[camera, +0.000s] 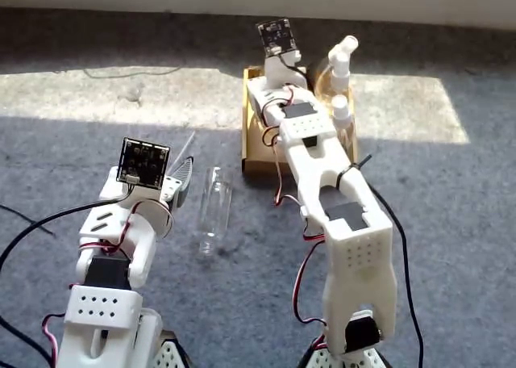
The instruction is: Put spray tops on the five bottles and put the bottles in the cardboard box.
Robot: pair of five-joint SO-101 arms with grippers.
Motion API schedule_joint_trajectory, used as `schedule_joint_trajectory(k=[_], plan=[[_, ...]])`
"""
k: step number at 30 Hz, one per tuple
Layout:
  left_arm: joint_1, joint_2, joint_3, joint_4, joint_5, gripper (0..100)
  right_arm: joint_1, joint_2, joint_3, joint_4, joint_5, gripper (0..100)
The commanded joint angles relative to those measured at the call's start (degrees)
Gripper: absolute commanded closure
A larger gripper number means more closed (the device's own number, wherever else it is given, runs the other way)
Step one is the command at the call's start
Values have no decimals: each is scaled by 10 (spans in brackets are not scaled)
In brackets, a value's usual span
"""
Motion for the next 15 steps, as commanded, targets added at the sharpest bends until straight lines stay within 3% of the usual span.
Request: schedule_joint_trajectory(k=[1,15], plan=[[13,-5,-3,-12,-3,770,1,-13,-12,-12,5,613],[18,-5,6,-15,-4,770,1,-14,-68,-8,6,612]])
